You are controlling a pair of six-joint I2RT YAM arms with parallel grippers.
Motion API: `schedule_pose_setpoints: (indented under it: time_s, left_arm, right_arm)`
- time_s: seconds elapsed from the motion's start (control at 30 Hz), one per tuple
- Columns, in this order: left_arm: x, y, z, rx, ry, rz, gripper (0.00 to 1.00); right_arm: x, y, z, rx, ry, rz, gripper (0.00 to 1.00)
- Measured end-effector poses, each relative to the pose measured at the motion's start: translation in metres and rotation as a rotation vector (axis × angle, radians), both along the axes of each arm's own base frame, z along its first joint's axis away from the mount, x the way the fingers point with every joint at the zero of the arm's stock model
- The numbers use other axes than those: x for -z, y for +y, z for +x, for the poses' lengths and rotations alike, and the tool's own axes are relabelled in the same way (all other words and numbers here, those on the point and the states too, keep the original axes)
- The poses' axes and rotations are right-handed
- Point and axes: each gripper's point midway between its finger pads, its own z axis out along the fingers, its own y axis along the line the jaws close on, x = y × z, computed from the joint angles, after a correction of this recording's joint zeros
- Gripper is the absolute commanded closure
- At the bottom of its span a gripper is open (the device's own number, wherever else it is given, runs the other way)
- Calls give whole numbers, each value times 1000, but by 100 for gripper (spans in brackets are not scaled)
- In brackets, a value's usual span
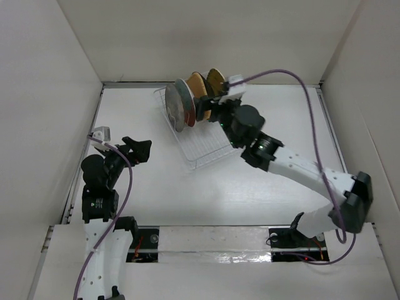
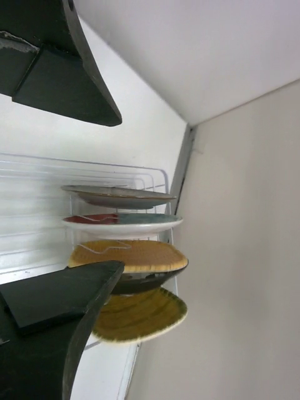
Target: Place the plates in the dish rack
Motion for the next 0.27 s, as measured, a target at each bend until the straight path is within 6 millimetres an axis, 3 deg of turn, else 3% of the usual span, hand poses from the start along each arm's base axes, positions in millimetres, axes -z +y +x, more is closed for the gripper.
schedule_pose_setpoints:
  time_s: [0.1,0.27]
  left_arm:
    - [-20,-1,1,-2,-43,-16,1]
    - [-83,-4,-7,10,-207,-42,1]
  right_arm:
    - [-28,-42,-34,-7,-67,120,11]
    - [-58,-87,-69,-13,-143,263,12]
